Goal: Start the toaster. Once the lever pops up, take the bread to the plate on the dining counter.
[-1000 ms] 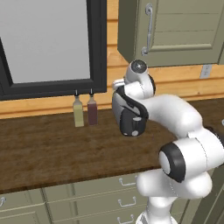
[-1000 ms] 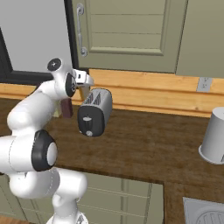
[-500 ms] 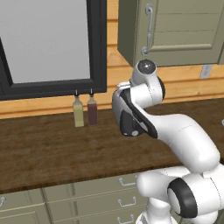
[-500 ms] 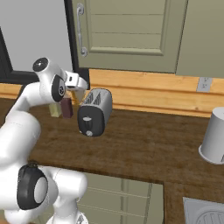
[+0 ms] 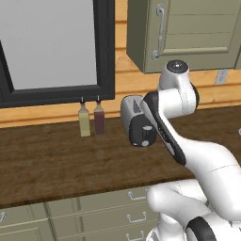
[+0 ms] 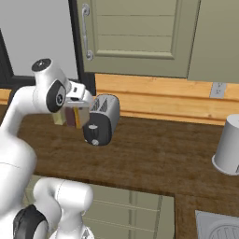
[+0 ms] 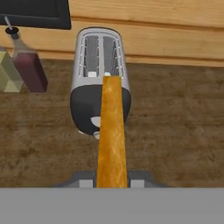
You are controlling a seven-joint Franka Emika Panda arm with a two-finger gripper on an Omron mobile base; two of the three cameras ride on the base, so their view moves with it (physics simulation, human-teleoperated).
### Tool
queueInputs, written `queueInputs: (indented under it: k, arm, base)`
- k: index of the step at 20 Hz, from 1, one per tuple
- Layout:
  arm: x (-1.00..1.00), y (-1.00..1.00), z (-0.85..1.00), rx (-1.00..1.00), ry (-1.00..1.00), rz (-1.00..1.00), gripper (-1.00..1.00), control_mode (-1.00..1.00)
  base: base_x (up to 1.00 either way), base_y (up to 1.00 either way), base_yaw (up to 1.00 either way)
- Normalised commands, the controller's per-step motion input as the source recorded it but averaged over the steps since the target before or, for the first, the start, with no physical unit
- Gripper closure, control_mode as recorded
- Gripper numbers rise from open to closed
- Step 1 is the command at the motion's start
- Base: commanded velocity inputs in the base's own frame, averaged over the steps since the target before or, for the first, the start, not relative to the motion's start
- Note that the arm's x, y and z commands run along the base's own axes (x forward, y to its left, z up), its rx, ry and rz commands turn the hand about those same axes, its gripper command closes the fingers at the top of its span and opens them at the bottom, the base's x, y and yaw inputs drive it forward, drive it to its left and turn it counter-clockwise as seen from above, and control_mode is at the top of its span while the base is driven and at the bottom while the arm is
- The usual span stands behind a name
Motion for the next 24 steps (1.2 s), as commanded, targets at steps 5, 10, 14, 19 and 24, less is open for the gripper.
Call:
queueInputs:
  k: [5, 10, 14, 19, 24]
  arm:
    - [-0.97, -0.17, -0.15, 0.00, -0.18, 0.00, 1.00, -1.00]
    - [-0.46, -0.03, -0.18, 0.01, -0.14, 0.00, 1.00, -1.00]
    - [-0.29, 0.00, -0.22, 0.00, -0.08, 0.00, 1.00, -1.00]
    - [0.00, 0.00, 0.00, 0.00, -0.03, 0.00, 1.00, -1.00]
    - [0.00, 0.00, 0.00, 0.00, 0.00, 0.00, 1.00, -1.00]
  base:
    - [0.00, 0.00, 0.00]
    - [0.00, 0.00, 0.00]
    - [0.00, 0.00, 0.00]
    - [0.00, 0.00, 0.00]
    - [0.00, 0.00, 0.00]
